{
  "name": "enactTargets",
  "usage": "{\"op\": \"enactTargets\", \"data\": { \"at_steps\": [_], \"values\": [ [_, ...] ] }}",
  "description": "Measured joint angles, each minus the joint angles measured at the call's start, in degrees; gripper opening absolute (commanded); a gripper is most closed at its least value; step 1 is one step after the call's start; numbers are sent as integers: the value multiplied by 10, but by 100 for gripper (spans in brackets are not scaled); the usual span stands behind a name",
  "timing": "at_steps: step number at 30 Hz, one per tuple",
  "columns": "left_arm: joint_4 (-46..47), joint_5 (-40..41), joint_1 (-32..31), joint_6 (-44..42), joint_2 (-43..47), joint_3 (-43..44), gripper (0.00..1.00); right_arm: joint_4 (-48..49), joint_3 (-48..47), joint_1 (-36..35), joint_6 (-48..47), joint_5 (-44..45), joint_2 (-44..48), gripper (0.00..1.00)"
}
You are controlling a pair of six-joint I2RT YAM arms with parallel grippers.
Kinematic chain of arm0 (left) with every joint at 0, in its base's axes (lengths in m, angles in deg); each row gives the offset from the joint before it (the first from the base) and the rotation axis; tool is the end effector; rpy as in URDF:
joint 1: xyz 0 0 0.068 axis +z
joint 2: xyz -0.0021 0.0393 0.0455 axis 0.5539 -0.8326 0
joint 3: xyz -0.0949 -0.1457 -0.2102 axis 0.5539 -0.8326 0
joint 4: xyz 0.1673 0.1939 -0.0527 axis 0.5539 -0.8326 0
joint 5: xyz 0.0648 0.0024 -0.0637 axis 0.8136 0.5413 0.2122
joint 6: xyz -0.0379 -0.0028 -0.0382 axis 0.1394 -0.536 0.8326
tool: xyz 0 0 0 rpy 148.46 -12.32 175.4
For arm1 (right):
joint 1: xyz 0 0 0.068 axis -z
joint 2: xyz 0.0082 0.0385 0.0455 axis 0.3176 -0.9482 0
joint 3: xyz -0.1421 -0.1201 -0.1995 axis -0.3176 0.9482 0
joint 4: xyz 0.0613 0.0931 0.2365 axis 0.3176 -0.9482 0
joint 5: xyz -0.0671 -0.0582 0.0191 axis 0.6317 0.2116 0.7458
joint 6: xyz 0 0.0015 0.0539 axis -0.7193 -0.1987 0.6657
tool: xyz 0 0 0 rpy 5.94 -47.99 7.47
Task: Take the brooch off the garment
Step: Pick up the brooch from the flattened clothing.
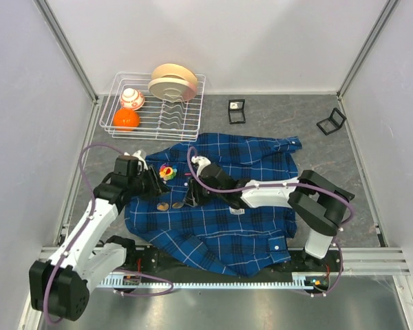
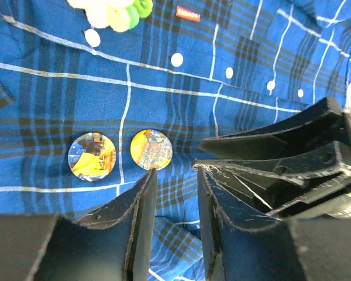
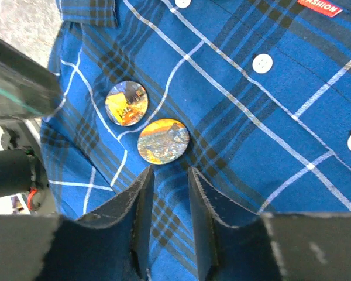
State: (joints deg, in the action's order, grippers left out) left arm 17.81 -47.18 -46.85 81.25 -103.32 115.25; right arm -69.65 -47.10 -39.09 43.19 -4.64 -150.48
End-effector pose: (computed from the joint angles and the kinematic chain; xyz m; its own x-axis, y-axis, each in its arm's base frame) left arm 0.1701 -0.0497 0.2363 -0.8177 -0.3902 -0.4233 -0.1061 0.8247 -0.5555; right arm 0.1954 0.3162 0.1698 -0.7695 -0.1286 -0.6255 -0.5439 0.6454 0.5364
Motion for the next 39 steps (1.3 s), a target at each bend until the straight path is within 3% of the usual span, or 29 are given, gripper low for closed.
{"op": "enactTargets", "data": {
  "at_steps": [2,6,13,18,20,27,34,39],
  "values": [
    [22,-10,-1,0,-26,-13,39,16,4,1,4,-7,-5,26],
    [50,-12,-10,0,-85,-21,38,63,12,1,14,-21,-21,26],
    [86,16,-83,0,-189,-14,36,117,75,-1,38,-40,-42,23],
    [92,67,-142,9,-192,-14,44,155,94,-6,45,-41,-45,23],
    [91,83,-155,21,-194,-14,52,167,94,-7,45,-42,-52,23],
    [87,115,-162,87,-217,-14,51,196,97,-7,49,-50,-62,25],
    [85,131,-162,150,-179,-20,55,132,94,-8,31,-50,-25,33],
    [73,123,-162,170,-186,-14,54,139,103,-8,34,-55,-13,23]
  ]
}}
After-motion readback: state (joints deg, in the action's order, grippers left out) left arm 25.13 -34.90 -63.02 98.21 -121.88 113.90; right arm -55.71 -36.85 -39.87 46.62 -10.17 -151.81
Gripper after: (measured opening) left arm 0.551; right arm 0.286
